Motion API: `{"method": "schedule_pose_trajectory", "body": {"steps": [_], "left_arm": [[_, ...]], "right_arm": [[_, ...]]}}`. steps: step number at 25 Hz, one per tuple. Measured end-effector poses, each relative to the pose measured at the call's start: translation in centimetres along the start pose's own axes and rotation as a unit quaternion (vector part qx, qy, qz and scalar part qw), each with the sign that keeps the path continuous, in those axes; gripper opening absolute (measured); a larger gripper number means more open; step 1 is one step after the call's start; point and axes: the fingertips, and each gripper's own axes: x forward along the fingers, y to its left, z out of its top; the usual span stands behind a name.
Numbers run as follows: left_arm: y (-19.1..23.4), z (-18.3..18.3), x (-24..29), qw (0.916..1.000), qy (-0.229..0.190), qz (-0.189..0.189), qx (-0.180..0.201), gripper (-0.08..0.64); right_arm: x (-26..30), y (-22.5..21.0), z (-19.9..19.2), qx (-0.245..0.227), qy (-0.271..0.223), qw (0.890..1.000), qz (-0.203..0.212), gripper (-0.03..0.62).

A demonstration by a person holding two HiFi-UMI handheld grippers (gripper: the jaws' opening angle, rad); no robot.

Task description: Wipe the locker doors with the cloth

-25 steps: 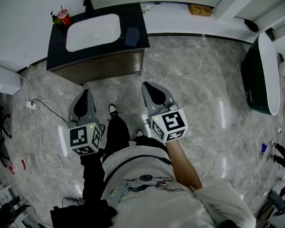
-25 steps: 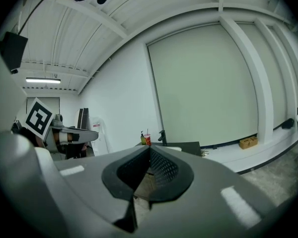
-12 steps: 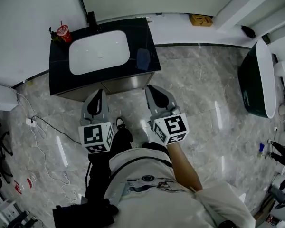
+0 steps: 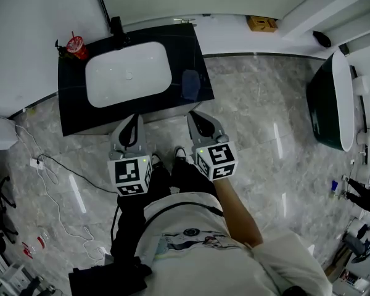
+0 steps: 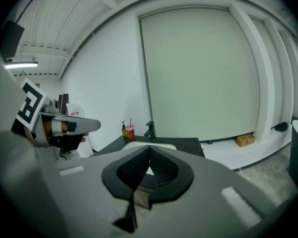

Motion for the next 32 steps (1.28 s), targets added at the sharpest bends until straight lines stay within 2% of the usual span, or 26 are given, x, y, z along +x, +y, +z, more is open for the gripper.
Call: {"method": "schedule_pose_trajectory", "body": {"steps": [6, 8, 11, 16, 21, 26, 32], "left_arm": [[-1.4, 0.3, 2.2, 0.9997, 0.017, 0.010, 0.012, 0.003], [-1.6, 0.6, 2.7, 0.9995, 0.023, 0.016, 0.017, 0.003], [-1.6, 1.2, 3.9, 0.9990, 0.030, 0.025, 0.022, 0.003], [-2.0, 0.4, 5.7, 0.9980, 0.048, 0.035, 0.023, 0.003], [-2.2, -1.4, 6.8, 0.9964, 0.071, 0.044, 0.016, 0.003], [-1.8, -2.5, 7.1, 0.9948, 0.086, 0.052, 0.014, 0.003], [-0.7, -3.6, 7.0, 0.9928, 0.101, 0.065, 0.007, 0.003]], "right_arm": [[4.8, -5.9, -4.9, 0.020, 0.065, 0.998, 0.004, 0.006], [6.8, -7.8, -6.7, 0.016, 0.091, 0.996, 0.010, 0.048], [10.4, -10.5, -9.1, -0.007, 0.134, 0.991, 0.020, 0.071], [15.4, -13.9, -13.5, -0.065, 0.220, 0.972, 0.047, 0.141], [19.5, -14.8, -16.8, -0.107, 0.275, 0.952, 0.079, 0.207], [22.7, -15.2, -17.6, -0.094, 0.290, 0.951, 0.059, 0.270], [24.6, -15.8, -19.4, -0.081, 0.326, 0.942, 0.020, 0.267]]}}
